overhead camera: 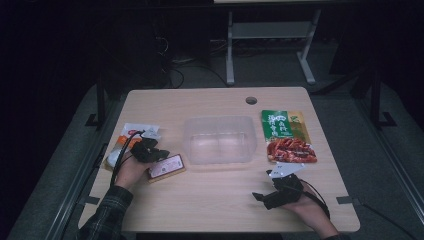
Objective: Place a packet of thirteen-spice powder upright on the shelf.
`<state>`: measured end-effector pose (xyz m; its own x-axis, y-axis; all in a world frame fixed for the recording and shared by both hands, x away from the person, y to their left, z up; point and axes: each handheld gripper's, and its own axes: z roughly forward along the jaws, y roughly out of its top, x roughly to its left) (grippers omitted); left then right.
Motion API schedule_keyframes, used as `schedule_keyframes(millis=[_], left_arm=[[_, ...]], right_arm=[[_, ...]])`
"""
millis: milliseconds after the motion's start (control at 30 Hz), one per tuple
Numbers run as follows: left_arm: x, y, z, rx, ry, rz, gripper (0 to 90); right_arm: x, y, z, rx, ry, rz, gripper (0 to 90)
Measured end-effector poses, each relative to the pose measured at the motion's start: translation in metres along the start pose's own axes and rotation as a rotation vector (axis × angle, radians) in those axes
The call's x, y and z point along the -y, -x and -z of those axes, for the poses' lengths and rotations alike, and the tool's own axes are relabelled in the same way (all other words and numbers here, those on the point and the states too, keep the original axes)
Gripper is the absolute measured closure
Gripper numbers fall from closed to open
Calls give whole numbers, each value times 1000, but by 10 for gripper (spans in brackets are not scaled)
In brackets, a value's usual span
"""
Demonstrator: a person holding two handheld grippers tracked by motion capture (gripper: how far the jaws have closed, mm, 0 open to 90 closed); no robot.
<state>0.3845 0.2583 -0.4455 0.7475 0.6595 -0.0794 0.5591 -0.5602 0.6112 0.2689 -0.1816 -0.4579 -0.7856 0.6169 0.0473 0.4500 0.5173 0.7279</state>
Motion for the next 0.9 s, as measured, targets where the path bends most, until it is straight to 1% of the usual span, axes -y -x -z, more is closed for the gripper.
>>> schedule_keyframes(millis=[67,100,133,167,200,233,267,300,333,367,400,433,467,500,533,567,600,633,700,900], left_arm=[[-1,5,0,13,-4,-7,899],[0,8,0,22,4,-12,899],[0,12,0,41,1,-8,899],[0,12,0,41,1,-8,899],[1,14,-1,55,1,-18,899],[2,21,-2,81,-10,-36,899],[3,25,-3,87,-18,-38,899],[3,25,-3,87,-18,-38,898],[2,31,-4,96,-34,-59,899],[2,31,-4,96,-34,-59,898],[1,36,-3,92,-26,-77,898],[0,37,-1,88,-25,-87,898],[0,38,0,84,-12,-81,898],[0,38,0,84,-12,-81,898],[1,37,10,65,19,-78,898],[1,37,10,65,19,-78,898],[4,36,20,42,39,-78,898],[7,35,27,25,52,-69,898],[13,32,36,11,72,-55,898],[39,24,62,-36,95,2,898]], right_arm=[[0,0,0,1,-2,-2,76],[0,0,0,0,-2,-2,76],[0,0,0,1,-2,-2,76],[0,0,0,1,-2,-2,76],[0,0,0,1,-1,-2,76],[0,0,0,2,1,-4,76],[0,0,0,2,1,-7,76],[0,0,0,3,0,-6,76],[0,1,0,4,1,-7,76],[0,1,0,3,1,-7,76],[0,1,0,3,1,-8,76],[0,1,0,2,1,-8,76],[0,1,0,3,2,-8,75],[0,1,0,3,2,-8,75],[0,1,1,2,2,-11,76],[0,1,1,2,2,-11,76],[1,2,1,3,4,-13,76],[1,1,1,3,3,-16,76],[1,2,0,6,2,-12,76],[0,1,-1,1,2,-12,76]])
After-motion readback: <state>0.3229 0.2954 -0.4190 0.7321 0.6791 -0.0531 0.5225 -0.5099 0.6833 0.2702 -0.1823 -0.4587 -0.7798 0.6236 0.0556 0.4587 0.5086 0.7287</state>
